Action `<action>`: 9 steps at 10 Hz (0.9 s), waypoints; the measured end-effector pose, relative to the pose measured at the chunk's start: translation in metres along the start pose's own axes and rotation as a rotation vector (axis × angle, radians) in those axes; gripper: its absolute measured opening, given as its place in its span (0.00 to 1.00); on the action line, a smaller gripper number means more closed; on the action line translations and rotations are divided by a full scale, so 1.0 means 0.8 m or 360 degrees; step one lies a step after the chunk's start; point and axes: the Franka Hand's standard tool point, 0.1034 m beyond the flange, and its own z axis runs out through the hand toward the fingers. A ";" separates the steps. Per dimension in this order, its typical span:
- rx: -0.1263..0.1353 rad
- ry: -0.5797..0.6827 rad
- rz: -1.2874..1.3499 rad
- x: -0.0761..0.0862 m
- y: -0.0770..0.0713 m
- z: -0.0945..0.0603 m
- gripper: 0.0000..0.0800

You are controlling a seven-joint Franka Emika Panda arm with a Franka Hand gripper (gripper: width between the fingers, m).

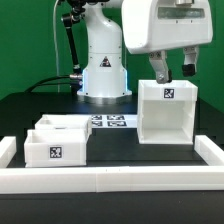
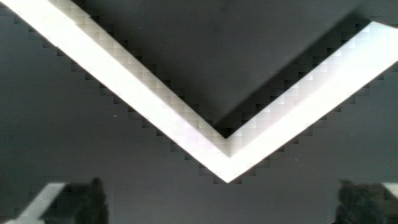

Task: Assemble drawer

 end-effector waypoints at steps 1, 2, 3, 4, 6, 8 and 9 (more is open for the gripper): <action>0.0000 0.0000 0.0000 0.000 0.000 0.000 0.81; 0.0000 0.0000 0.0000 0.000 0.000 0.000 0.81; 0.0000 -0.0001 0.0000 0.000 0.000 0.000 0.81; 0.0000 -0.0003 0.0001 -0.001 0.000 0.001 0.81; -0.0002 -0.0006 0.0116 -0.003 -0.004 0.001 0.81; 0.0021 -0.0065 0.0361 -0.022 -0.043 0.003 0.81; 0.0040 -0.0089 0.0607 -0.027 -0.053 0.003 0.81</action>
Offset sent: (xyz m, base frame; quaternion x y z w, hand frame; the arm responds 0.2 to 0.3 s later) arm 0.0000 0.0000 0.0000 0.0000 0.0000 0.0000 1.0000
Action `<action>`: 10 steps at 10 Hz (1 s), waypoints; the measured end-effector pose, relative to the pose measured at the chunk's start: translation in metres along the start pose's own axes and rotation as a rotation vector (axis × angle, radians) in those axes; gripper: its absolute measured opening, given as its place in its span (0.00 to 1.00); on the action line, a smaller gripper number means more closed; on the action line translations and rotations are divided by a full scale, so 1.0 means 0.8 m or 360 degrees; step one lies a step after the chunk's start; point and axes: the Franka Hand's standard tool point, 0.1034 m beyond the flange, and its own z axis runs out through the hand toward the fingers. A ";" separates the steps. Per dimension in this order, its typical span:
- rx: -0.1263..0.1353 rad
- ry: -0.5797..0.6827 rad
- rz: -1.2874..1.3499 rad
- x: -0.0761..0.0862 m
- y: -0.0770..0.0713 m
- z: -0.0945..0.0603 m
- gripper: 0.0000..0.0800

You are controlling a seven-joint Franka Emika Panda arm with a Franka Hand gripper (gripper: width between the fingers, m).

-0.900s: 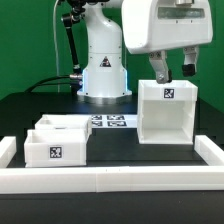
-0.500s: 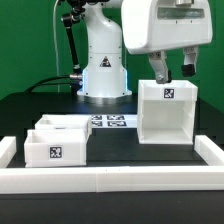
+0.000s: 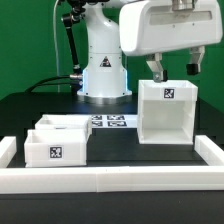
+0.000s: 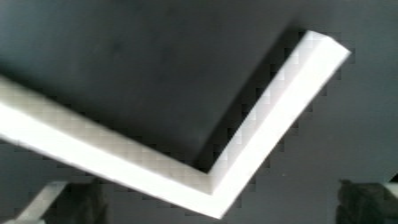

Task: Assemble drawer

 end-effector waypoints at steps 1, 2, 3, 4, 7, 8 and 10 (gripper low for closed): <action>0.0001 -0.0007 0.0164 -0.003 -0.006 -0.002 0.81; -0.0004 0.0009 0.0280 -0.003 -0.013 -0.003 0.81; -0.0003 0.0007 0.0425 -0.003 -0.012 -0.002 0.81; -0.0003 0.0006 0.0486 -0.003 -0.012 -0.001 0.81; -0.0009 0.0002 0.0774 -0.016 -0.023 -0.001 0.81; -0.0017 -0.0010 0.0810 -0.035 -0.038 0.000 0.81; -0.0026 -0.0035 0.0825 -0.058 -0.072 0.003 0.81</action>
Offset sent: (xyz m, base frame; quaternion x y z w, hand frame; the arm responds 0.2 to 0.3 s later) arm 0.0000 0.0000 0.0000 0.0000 0.0000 0.1296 0.9916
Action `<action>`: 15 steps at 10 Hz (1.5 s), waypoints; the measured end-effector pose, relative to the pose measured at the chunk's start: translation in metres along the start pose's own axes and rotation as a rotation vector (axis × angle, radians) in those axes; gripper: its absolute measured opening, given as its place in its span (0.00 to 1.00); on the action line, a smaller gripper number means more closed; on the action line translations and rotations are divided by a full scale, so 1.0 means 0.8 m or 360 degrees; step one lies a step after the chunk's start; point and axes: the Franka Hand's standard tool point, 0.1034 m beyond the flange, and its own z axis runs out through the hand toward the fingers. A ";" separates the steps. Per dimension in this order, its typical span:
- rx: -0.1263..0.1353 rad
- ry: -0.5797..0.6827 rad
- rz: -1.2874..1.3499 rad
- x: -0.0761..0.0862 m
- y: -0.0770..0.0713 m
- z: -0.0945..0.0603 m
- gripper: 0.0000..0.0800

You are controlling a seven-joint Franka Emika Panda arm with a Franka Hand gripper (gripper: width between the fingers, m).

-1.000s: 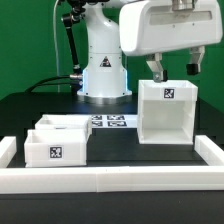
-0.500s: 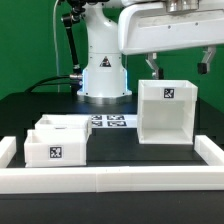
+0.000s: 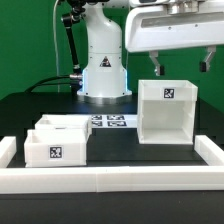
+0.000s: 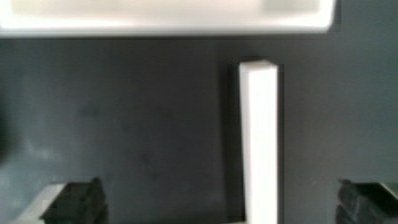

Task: Assemble drawer

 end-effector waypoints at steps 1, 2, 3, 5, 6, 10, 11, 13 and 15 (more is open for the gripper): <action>-0.0006 -0.0003 -0.0014 -0.017 -0.007 0.004 0.81; -0.0009 -0.0001 -0.0034 -0.028 -0.010 0.010 0.81; -0.0008 0.0000 -0.0028 -0.025 -0.008 0.009 0.81; -0.0008 -0.0001 -0.0029 -0.025 -0.009 0.010 0.81; -0.0009 -0.0001 -0.0020 -0.028 -0.009 0.010 0.81; -0.0046 -0.0014 -0.0026 -0.084 -0.032 0.032 0.81; -0.0042 0.0000 -0.0031 -0.092 -0.038 0.040 0.81; -0.0040 -0.0010 -0.0044 -0.103 -0.041 0.055 0.81; -0.0043 -0.0020 -0.0036 -0.104 -0.036 0.059 0.81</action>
Offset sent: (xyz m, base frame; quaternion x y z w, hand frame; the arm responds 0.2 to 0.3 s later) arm 0.0000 0.0000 0.0000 0.0000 0.0000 0.0000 1.0000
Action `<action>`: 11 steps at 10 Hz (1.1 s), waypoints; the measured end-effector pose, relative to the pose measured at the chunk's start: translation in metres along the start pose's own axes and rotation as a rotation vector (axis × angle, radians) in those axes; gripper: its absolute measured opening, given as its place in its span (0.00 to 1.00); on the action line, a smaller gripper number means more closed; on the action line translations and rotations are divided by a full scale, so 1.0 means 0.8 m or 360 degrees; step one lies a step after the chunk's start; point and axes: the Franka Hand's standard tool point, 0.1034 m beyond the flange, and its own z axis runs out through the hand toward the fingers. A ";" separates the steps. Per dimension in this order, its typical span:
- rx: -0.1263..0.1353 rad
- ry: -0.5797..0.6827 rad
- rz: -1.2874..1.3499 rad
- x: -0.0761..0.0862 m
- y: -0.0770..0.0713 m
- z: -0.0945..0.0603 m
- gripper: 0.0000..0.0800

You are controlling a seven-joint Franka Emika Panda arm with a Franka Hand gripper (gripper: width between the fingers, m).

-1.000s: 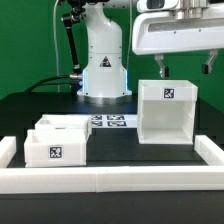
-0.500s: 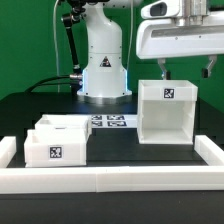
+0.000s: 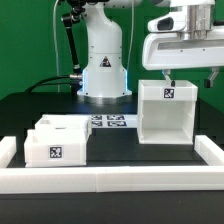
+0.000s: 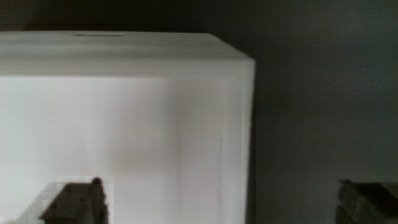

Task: Assemble drawer

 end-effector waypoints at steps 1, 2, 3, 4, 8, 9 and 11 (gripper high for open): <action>-0.0001 -0.0003 -0.0003 0.000 0.002 0.001 0.81; -0.0003 -0.0008 -0.0006 0.000 0.006 0.003 0.81; -0.0004 -0.0016 -0.0003 0.000 0.006 0.007 0.66; -0.0004 -0.0023 -0.0003 0.000 0.006 0.009 0.43; -0.0005 -0.0025 -0.0022 0.003 0.013 0.010 0.05; -0.0004 -0.0023 -0.0047 0.006 0.018 0.008 0.05; 0.0002 -0.0017 -0.0106 0.014 0.036 0.006 0.05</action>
Offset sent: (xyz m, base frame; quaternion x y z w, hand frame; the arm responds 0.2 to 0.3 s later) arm 0.0067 -0.0029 -0.0068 -0.0037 0.0027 -0.0070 1.0000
